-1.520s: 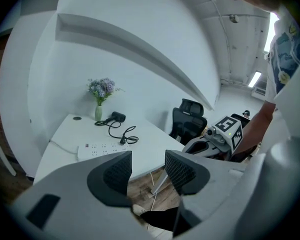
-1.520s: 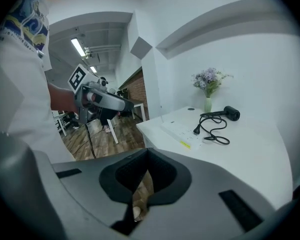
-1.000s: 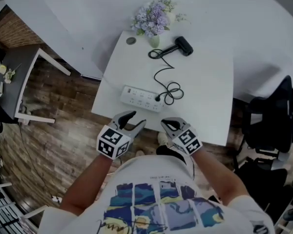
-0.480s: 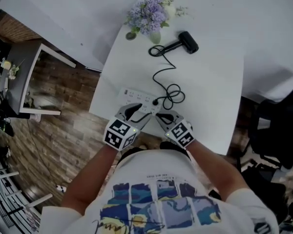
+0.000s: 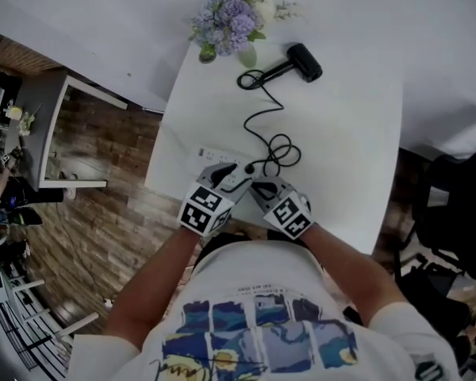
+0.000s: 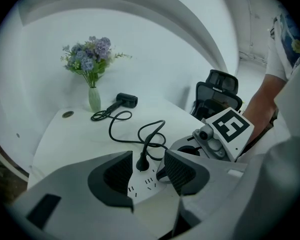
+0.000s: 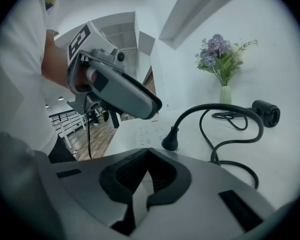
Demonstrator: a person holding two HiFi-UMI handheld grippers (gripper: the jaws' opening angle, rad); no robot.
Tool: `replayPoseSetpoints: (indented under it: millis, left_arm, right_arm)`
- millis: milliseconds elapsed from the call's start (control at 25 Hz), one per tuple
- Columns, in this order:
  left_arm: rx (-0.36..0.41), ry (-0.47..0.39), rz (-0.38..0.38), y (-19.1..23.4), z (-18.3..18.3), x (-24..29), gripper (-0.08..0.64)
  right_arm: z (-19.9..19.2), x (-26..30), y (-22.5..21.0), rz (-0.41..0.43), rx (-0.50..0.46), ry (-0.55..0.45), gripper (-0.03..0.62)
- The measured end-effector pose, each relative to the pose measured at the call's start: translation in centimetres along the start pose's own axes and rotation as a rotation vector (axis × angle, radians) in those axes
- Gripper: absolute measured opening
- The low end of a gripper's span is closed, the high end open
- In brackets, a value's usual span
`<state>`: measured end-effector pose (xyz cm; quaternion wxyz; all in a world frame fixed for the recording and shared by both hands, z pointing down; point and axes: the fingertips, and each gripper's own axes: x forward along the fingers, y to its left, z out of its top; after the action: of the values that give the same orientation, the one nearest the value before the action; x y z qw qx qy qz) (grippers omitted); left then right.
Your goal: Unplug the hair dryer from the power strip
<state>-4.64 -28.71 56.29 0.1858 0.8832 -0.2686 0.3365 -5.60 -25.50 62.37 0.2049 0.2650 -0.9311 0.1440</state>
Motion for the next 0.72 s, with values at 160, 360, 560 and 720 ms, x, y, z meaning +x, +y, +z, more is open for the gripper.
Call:
replayPoseSetpoints:
  millis: [160,360,560,720]
  left_arm:
    - [0.017,0.041,-0.001,0.4,-0.3,1.7,0.198]
    - [0.039,0.086,0.006,0.9,-0.8,3.4,0.192]
    - [0.052,0.110,0.004,1.0,-1.1,4.7,0.170]
    - [0.057,0.119,0.009,1.1,-1.4,5.4,0.150]
  right_arm:
    - [-0.5,0.1,-0.3,0.000,-0.033,0.005,-0.001]
    - [-1.0,0.4,-0.4,-0.008,-0.066,0.013,-0.003]
    - [-1.1,0.5,-0.4,-0.015,-0.075,0.003,-0.005]
    - [-1.1,0.5,-0.5,-0.014,-0.073,0.009,-0.005]
